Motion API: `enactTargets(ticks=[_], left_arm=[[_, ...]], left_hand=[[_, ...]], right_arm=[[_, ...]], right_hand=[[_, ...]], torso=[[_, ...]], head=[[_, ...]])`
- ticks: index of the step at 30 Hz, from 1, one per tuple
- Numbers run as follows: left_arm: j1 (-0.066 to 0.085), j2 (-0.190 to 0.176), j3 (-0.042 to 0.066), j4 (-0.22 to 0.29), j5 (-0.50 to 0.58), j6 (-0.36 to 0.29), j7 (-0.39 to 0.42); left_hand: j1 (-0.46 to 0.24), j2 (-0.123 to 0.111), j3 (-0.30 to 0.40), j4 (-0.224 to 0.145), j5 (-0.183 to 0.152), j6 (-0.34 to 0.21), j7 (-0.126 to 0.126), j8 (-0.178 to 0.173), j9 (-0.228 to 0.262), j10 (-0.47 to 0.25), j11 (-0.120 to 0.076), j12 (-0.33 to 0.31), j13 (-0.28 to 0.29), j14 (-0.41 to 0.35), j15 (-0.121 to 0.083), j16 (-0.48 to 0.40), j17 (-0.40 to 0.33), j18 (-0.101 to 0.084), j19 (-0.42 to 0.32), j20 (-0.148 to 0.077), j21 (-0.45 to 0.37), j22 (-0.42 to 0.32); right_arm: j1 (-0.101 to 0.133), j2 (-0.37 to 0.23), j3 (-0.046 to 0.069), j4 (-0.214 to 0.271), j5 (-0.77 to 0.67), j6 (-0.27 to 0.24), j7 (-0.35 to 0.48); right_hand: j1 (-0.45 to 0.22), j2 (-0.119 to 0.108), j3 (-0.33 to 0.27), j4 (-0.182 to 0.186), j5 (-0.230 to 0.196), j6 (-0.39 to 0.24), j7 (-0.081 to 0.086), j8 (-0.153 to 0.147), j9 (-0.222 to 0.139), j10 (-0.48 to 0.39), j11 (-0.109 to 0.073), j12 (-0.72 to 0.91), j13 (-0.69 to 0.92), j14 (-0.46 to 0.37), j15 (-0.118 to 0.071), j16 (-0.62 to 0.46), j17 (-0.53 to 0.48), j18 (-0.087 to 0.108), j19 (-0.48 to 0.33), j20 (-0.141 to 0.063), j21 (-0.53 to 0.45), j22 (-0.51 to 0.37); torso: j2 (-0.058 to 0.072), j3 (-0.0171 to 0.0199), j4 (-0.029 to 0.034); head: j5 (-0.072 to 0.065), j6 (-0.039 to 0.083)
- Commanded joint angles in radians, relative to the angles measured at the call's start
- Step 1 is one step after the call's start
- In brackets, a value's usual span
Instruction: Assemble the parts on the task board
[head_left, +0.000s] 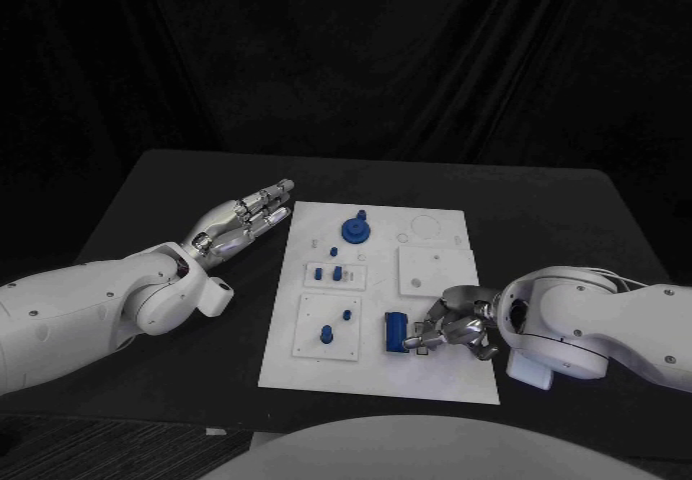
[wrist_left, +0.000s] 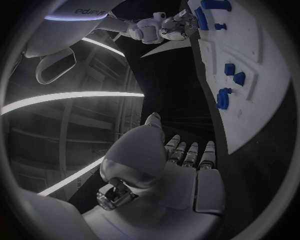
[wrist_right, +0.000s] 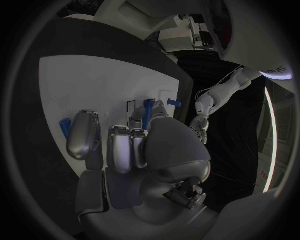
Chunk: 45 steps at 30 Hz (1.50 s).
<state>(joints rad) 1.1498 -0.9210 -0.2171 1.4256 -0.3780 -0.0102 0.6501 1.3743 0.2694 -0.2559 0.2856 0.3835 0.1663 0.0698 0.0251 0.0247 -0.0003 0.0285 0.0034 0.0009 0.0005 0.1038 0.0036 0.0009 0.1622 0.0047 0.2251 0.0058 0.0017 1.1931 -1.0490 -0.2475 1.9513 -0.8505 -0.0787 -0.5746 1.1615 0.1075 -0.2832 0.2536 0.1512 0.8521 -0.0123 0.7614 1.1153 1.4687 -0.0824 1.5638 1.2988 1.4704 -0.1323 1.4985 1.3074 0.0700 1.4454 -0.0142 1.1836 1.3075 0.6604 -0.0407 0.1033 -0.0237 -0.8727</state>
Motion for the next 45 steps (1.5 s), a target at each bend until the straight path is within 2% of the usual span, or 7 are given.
enactTargets(ticks=[1,5,9,12,17,30,45], left_arm=[[-0.001,0.0,0.001,0.002,0.0,0.011,0.008],[-0.001,-0.003,0.001,0.003,0.0,0.01,0.005],[-0.001,-0.004,0.001,0.004,0.0,0.007,0.002],[-0.002,-0.003,0.001,0.005,0.0,0.005,0.0],[-0.002,-0.003,0.001,0.005,0.0,0.003,-0.001],[-0.002,-0.004,0.001,0.005,0.0,0.004,-0.006],[-0.002,-0.002,0.001,0.003,0.0,0.008,-0.016]], left_hand=[[0.011,0.003,0.007,-0.001,0.006,0.007,0.001,0.006,0.002,0.0,0.007,-0.003,-0.001,0.0,-0.002,-0.004,-0.001,0.017,-0.003,0.006,-0.004,0.0],[0.011,0.004,0.008,-0.001,0.007,0.009,0.002,0.007,0.002,0.0,0.008,-0.003,-0.001,0.0,-0.001,-0.004,-0.001,0.017,-0.003,0.007,-0.004,0.0],[0.012,0.004,0.008,-0.001,0.007,0.011,0.003,0.007,0.002,0.0,0.008,-0.003,-0.001,0.0,-0.001,-0.004,-0.001,0.017,-0.003,0.008,-0.004,0.0],[0.014,0.003,0.009,-0.002,0.007,0.013,0.005,0.008,0.002,0.0,0.011,-0.003,-0.001,0.0,0.0,-0.004,-0.001,0.017,-0.003,0.009,-0.004,0.0],[0.015,0.003,0.009,-0.002,0.008,0.013,0.006,0.008,0.002,0.0,0.012,-0.003,-0.001,0.0,0.001,-0.004,-0.001,0.018,-0.003,0.009,-0.004,0.0],[0.025,0.004,0.014,-0.006,0.017,0.015,0.011,0.008,0.002,0.0,0.019,-0.003,-0.001,0.0,0.006,-0.004,-0.001,0.018,-0.002,0.011,-0.004,0.0],[0.05,0.007,0.029,-0.025,0.053,0.023,0.016,0.01,0.003,0.0,0.024,-0.003,-0.001,0.0,0.006,-0.004,-0.001,0.018,-0.002,0.013,-0.003,0.0]], right_arm=[[0.016,-0.032,0.0,0.031,-0.007,-0.053,0.04],[0.065,-0.086,0.0,0.061,-0.034,-0.061,0.05],[0.107,-0.13,0.0,0.074,-0.065,-0.019,0.021],[0.13,-0.169,0.0,0.081,-0.134,0.034,-0.009],[0.143,-0.198,-0.001,0.076,-0.291,0.108,-0.059],[0.115,-0.208,-0.001,0.072,-0.467,0.12,-0.109],[0.056,-0.19,-0.001,0.065,-0.504,0.068,-0.115]], right_hand=[[-0.05,-0.027,-0.027,0.029,0.024,0.01,0.014,-0.083,-0.078,0.102,0.016,0.007,0.272,0.065,0.009,-0.004,0.054,0.01,-0.002,0.005,-0.007,0.155],[-0.07,-0.046,-0.056,0.031,0.175,0.07,0.047,-0.318,-0.32,0.102,0.047,0.007,0.272,0.055,0.036,-0.025,0.007,0.018,-0.015,0.026,-0.051,0.143],[-0.05,-0.036,-0.057,0.028,0.241,0.119,0.053,-0.395,-0.418,0.102,0.052,0.007,0.272,0.052,0.039,-0.038,-0.016,0.022,-0.02,0.033,-0.078,0.136],[0.044,-0.039,-0.029,-0.015,0.505,0.132,0.053,-0.437,-0.466,0.102,0.049,0.007,0.272,0.055,0.037,-0.032,-0.002,0.018,-0.011,0.03,-0.059,0.142],[0.123,-0.047,0.002,-0.051,0.572,0.152,0.051,-0.474,-0.511,0.102,0.048,0.007,0.272,0.055,0.036,-0.032,-0.001,0.015,-0.004,0.03,-0.046,0.148],[0.145,-0.043,0.013,-0.039,0.409,0.214,0.039,-0.471,-0.527,0.102,0.038,0.007,0.272,0.054,0.029,-0.036,-0.009,0.014,0.001,0.025,-0.044,0.151],[0.019,-0.021,0.007,0.034,0.015,0.263,0.024,-0.418,-0.467,0.102,0.024,0.007,0.272,0.057,0.019,-0.031,0.002,0.012,0.008,0.015,-0.038,0.155]], torso=[[0.0,-0.0008,0.0013],[0.0,-0.001,-0.0014],[-0.001,-0.0025,-0.0014],[0.001,-0.0015,0.0006],[0.001,0.0007,-0.0001],[0.0,-0.001,-0.0003],[0.0,0.0005,0.0005]], head=[[0.0,0.0],[0.002,0.0],[-0.003,0.0],[-0.008,0.0],[-0.011,0.0],[-0.022,0.0],[-0.02,0.0]])
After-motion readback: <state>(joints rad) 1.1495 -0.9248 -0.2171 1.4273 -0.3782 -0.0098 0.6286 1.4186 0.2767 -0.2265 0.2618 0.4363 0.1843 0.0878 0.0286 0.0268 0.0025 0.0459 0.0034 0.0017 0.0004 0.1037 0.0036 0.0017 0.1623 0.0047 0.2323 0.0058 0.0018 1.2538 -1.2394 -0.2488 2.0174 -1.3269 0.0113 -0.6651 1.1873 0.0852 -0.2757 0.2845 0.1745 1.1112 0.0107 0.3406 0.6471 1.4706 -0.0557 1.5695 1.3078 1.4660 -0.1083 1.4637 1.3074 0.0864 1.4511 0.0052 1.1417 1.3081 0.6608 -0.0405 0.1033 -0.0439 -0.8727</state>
